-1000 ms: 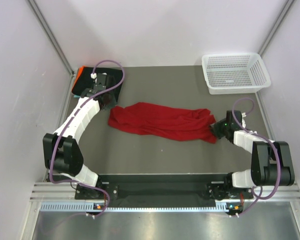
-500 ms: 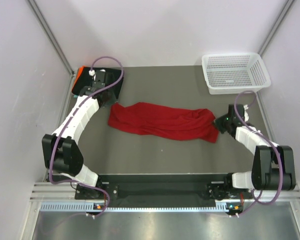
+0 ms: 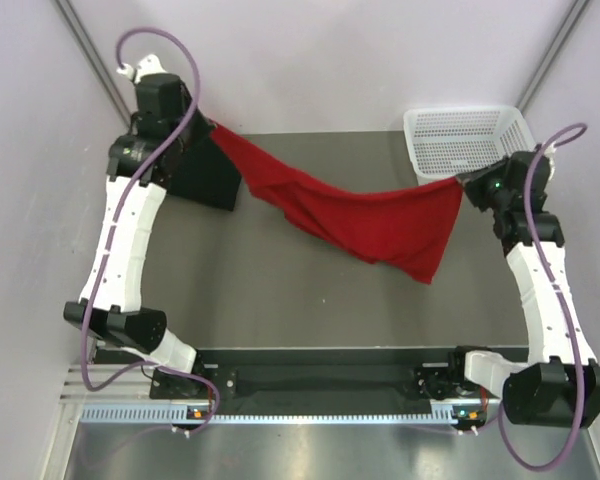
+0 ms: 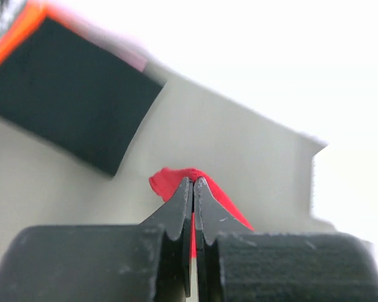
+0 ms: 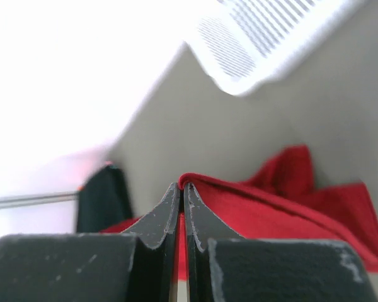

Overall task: Fold and stack the t-shirts
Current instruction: Flatten the tshirt out

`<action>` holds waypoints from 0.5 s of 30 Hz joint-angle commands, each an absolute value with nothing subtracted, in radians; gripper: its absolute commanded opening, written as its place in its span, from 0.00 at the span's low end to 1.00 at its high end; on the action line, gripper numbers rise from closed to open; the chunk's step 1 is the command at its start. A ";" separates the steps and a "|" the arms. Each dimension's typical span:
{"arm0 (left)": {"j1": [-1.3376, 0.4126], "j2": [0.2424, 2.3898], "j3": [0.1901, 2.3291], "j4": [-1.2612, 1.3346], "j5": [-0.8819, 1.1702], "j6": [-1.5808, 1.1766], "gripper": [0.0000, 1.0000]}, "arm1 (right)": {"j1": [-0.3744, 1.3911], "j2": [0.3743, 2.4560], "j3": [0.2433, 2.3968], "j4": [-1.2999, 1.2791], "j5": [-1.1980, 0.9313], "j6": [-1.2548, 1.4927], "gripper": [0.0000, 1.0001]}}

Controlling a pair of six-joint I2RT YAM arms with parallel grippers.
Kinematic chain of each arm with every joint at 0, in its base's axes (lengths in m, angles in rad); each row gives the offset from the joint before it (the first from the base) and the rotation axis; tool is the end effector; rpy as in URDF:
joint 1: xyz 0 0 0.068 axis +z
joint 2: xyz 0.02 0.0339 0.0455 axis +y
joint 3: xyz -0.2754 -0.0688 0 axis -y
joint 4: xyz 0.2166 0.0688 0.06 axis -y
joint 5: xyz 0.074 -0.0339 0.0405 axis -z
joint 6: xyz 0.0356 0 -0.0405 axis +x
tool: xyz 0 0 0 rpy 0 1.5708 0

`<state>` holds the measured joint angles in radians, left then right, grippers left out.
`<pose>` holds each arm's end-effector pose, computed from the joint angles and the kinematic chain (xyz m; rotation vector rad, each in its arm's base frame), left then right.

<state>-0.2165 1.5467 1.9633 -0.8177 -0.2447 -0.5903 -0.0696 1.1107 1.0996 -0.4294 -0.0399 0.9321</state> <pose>0.2822 -0.0532 0.4890 -0.5220 1.9000 -0.2883 0.2137 -0.0135 0.3711 0.9665 1.8200 0.5835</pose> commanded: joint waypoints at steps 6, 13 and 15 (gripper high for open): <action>-0.212 1.361 2.261 -0.923 -0.264 -0.676 0.00 | -0.097 1.039 1.574 -0.656 -0.193 0.808 0.00; -0.212 1.114 2.178 -1.038 -0.173 -0.721 0.00 | -0.097 0.734 1.663 -0.902 -0.135 0.772 0.00; -0.212 1.069 2.210 -1.077 -0.193 -0.721 0.00 | -0.097 0.683 1.696 -0.978 -0.080 0.773 0.00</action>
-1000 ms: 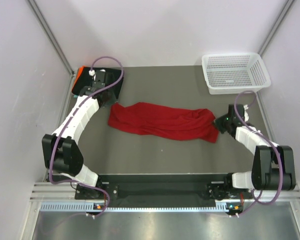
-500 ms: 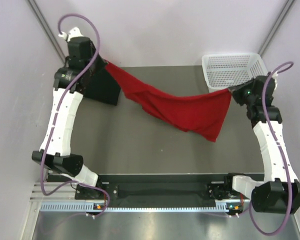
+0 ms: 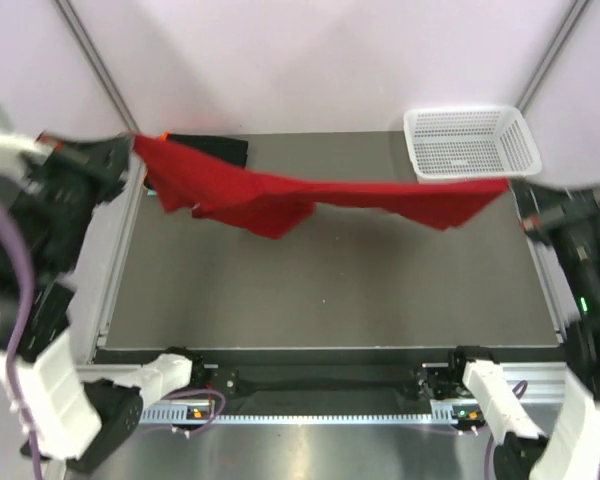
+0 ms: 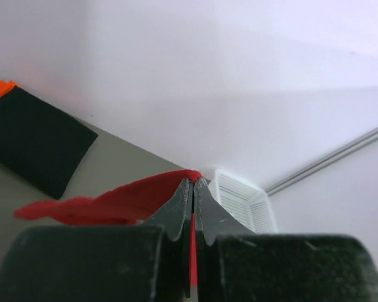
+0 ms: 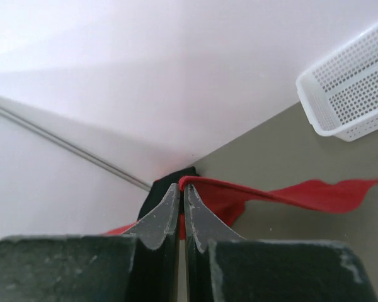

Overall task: Fold and stack the t-shirts
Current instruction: Flatten the tshirt out

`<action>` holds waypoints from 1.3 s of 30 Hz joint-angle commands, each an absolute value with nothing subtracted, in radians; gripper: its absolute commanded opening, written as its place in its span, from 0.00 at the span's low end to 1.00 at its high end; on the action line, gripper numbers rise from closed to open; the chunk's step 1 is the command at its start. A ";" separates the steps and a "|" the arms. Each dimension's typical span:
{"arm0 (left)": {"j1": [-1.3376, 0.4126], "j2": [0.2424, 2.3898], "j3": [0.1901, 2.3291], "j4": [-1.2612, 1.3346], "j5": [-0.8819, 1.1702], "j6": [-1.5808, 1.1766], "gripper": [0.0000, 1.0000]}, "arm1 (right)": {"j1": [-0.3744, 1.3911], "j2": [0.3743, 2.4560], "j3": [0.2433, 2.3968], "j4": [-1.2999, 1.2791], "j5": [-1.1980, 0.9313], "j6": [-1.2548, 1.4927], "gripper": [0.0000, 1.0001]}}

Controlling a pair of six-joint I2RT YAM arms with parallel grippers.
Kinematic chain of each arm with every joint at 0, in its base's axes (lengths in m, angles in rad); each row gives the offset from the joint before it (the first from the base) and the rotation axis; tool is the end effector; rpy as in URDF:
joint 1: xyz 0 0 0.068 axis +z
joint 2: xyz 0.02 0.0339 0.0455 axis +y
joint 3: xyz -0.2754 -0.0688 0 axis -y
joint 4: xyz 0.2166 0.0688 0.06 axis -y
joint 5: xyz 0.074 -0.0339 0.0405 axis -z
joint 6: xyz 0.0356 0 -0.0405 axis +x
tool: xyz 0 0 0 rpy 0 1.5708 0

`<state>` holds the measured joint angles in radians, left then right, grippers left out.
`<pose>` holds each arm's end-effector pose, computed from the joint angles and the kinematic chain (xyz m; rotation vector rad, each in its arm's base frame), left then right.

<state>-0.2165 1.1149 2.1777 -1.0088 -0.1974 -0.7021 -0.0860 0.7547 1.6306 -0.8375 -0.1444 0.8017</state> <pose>0.0605 -0.0062 0.5851 -0.5258 1.4542 -0.5832 0.0215 0.0033 0.5112 0.5668 1.4664 0.6768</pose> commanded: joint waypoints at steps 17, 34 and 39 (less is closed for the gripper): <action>-0.210 1.521 2.321 -0.940 -0.276 -0.548 0.00 | -0.095 0.900 1.445 -0.560 -0.193 0.772 0.00; -0.043 1.354 2.346 -0.623 -0.302 -0.664 0.00 | -0.038 1.132 1.772 -0.640 -0.238 0.752 0.00; -0.043 1.145 2.182 -0.586 -0.307 -0.741 0.00 | -0.038 0.907 1.724 -0.750 -0.186 0.739 0.00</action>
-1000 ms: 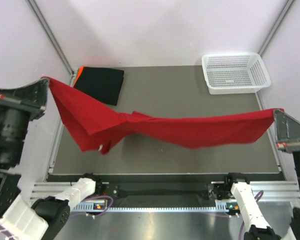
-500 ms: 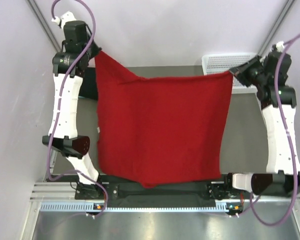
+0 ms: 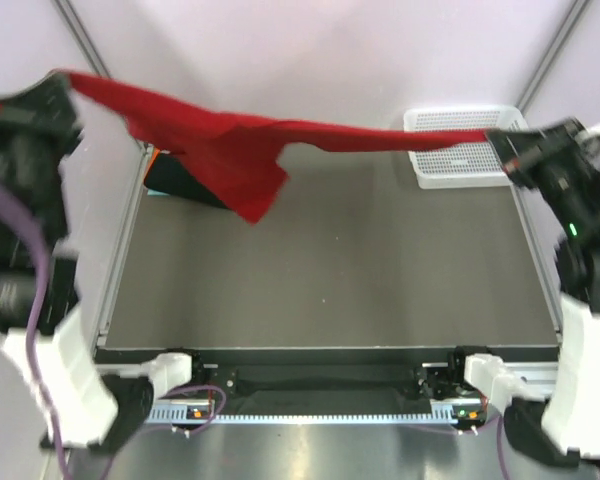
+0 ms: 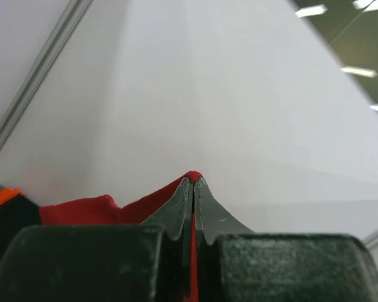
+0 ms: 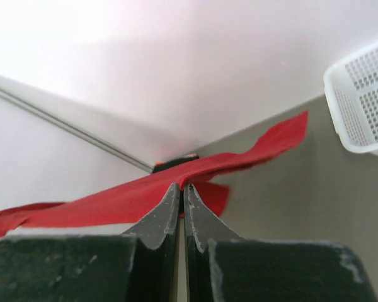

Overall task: Fold and stack the t-shirts
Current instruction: Flatten the tshirt out

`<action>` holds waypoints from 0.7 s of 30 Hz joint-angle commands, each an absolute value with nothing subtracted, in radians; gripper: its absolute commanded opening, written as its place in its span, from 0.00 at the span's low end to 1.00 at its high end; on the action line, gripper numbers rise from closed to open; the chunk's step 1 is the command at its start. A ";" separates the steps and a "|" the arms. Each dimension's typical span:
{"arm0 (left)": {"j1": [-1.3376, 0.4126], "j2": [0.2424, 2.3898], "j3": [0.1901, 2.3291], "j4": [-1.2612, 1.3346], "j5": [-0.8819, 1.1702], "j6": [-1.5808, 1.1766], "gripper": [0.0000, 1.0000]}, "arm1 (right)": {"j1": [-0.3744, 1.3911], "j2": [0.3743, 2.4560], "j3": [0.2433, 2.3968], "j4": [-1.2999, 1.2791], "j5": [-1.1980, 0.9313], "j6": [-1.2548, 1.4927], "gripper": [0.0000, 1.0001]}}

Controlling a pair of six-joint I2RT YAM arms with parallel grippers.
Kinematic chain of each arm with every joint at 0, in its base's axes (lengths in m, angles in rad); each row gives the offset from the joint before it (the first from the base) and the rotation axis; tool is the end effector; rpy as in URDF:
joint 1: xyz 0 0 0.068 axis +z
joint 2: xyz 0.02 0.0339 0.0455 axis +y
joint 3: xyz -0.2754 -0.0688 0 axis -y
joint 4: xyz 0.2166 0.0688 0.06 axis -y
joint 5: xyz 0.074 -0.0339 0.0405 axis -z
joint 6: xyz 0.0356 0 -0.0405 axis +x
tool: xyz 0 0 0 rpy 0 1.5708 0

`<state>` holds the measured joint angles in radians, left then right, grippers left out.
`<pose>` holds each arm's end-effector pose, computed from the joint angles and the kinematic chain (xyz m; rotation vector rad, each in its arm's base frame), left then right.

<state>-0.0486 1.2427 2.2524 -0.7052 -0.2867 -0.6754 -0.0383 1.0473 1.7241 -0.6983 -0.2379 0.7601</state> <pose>0.0993 0.0053 0.6219 -0.6278 1.1287 -0.4404 0.1224 0.0037 0.5321 0.4584 1.5777 0.7464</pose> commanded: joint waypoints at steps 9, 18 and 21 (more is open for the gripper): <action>-0.044 0.995 2.209 -0.647 -0.319 -0.727 0.00 | -0.038 0.687 1.914 -1.060 -0.063 0.738 0.00; -0.044 1.057 2.055 -0.513 -0.238 -0.643 0.00 | -0.037 0.796 1.771 -0.918 0.057 0.666 0.00; -0.044 1.143 1.926 -0.453 -0.218 -0.606 0.00 | -0.037 0.830 1.488 -0.689 0.043 0.699 0.00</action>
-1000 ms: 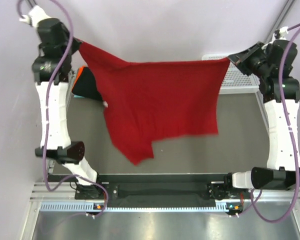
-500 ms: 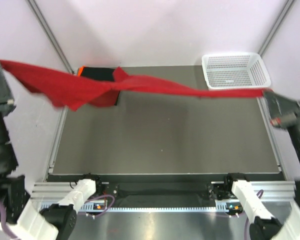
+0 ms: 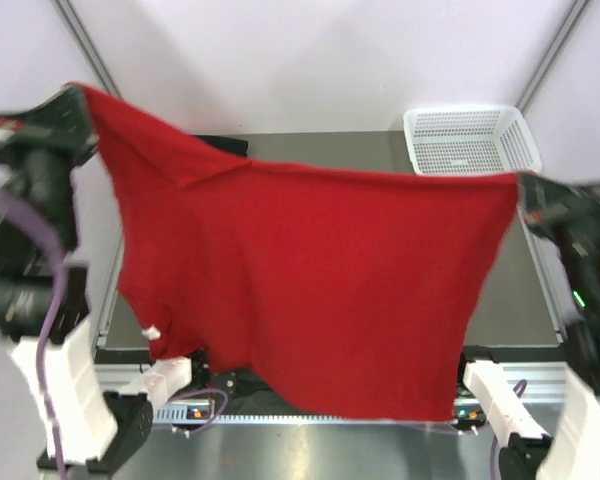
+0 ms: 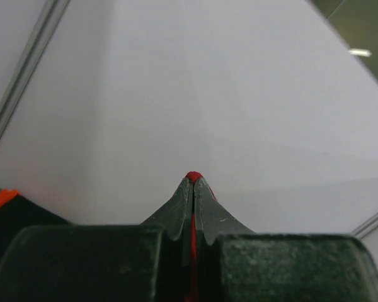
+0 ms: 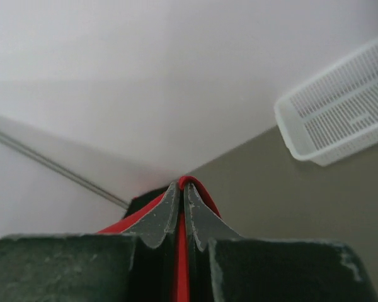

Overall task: Fold and stack the t-shirts
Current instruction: Flatten the tshirt out

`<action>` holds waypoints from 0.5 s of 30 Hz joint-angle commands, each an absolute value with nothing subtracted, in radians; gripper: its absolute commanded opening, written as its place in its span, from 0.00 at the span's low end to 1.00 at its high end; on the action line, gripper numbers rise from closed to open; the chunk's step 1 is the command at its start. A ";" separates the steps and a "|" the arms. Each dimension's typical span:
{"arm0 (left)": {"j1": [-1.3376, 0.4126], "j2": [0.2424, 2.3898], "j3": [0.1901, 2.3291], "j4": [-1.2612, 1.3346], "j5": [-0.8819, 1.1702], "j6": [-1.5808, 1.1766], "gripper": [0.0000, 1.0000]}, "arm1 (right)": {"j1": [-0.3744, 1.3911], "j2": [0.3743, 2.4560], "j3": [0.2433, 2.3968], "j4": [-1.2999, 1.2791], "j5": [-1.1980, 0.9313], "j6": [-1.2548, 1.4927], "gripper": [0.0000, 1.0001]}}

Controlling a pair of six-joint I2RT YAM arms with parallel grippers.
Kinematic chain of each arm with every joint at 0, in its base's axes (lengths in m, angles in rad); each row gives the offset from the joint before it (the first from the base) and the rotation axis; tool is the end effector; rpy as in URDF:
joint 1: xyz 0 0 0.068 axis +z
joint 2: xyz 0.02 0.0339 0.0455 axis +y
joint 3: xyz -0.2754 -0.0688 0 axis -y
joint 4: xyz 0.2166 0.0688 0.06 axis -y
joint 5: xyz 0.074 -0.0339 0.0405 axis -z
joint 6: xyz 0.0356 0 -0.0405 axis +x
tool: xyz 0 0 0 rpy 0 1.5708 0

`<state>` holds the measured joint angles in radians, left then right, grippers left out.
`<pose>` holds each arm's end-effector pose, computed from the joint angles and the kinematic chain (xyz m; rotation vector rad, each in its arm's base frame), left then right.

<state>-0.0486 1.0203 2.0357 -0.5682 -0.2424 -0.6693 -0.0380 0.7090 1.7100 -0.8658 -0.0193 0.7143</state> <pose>0.0374 0.0067 0.6108 -0.5535 1.0097 -0.5020 -0.0141 0.0012 0.5223 0.5214 1.3641 0.5681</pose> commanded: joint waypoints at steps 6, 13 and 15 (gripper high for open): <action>-0.044 1.340 1.675 -0.189 -0.104 -0.491 0.00 | -0.037 0.960 1.052 -0.207 -0.034 0.799 0.00; -0.043 1.632 1.536 -0.014 -0.064 -0.423 0.00 | -0.037 1.297 0.842 0.233 -0.080 0.807 0.00; -0.041 1.721 1.543 -0.008 -0.061 -0.419 0.00 | -0.035 1.470 0.941 0.277 -0.171 0.752 0.00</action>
